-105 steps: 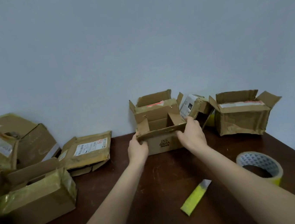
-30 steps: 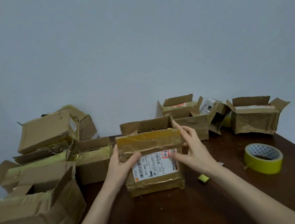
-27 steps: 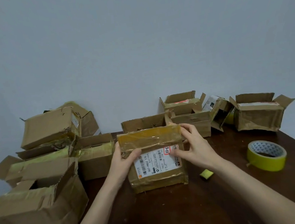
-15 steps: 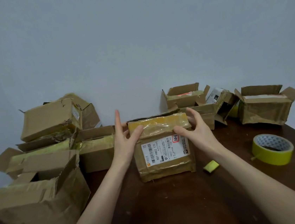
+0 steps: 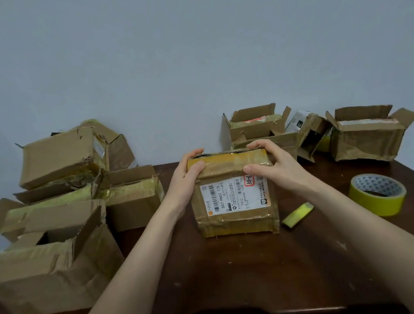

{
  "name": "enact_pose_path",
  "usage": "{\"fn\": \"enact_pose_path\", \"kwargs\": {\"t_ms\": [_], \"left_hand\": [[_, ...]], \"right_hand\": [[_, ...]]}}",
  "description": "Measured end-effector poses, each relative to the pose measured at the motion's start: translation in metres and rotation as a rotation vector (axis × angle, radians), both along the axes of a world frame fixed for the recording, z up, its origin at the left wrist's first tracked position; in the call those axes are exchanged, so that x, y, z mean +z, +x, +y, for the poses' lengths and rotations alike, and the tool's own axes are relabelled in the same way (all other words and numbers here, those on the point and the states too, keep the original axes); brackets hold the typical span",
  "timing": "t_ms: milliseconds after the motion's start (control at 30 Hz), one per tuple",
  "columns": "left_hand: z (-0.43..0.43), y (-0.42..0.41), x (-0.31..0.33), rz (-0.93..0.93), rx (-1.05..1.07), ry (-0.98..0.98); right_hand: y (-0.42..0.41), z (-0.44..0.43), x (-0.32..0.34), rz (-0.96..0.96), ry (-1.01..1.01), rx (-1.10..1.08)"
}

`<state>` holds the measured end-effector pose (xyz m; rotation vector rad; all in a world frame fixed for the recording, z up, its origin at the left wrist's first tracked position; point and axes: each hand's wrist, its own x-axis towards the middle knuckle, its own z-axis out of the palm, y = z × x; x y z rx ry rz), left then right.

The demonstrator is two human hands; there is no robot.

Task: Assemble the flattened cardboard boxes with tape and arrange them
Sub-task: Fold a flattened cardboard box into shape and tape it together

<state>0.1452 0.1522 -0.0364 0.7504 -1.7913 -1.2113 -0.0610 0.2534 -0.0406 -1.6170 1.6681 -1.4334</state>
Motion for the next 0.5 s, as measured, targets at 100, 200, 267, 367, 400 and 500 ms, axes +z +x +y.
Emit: {"fn": "enact_pose_path", "kwargs": {"t_ms": [100, 200, 267, 367, 400, 500], "left_hand": [[0.001, -0.009, 0.001, 0.011, 0.001, -0.005], [0.003, -0.014, -0.001, 0.032, 0.032, -0.001], [0.001, -0.013, -0.005, 0.055, 0.065, -0.015], [-0.003, -0.011, -0.007, 0.062, 0.073, -0.009], [-0.004, -0.012, -0.006, 0.071, 0.075, 0.020], [0.001, -0.018, -0.006, 0.103, 0.072, 0.077]], "right_hand": [[-0.004, 0.002, 0.000, -0.032, -0.042, -0.003], [0.002, 0.003, -0.001, -0.108, -0.094, -0.016], [0.009, 0.002, -0.004, -0.136, -0.108, 0.000], [0.012, -0.002, -0.008, -0.165, -0.082, 0.005], [0.012, -0.004, -0.007, -0.182, -0.071, 0.015], [0.005, -0.006, -0.005, -0.236, -0.062, 0.030]]}}
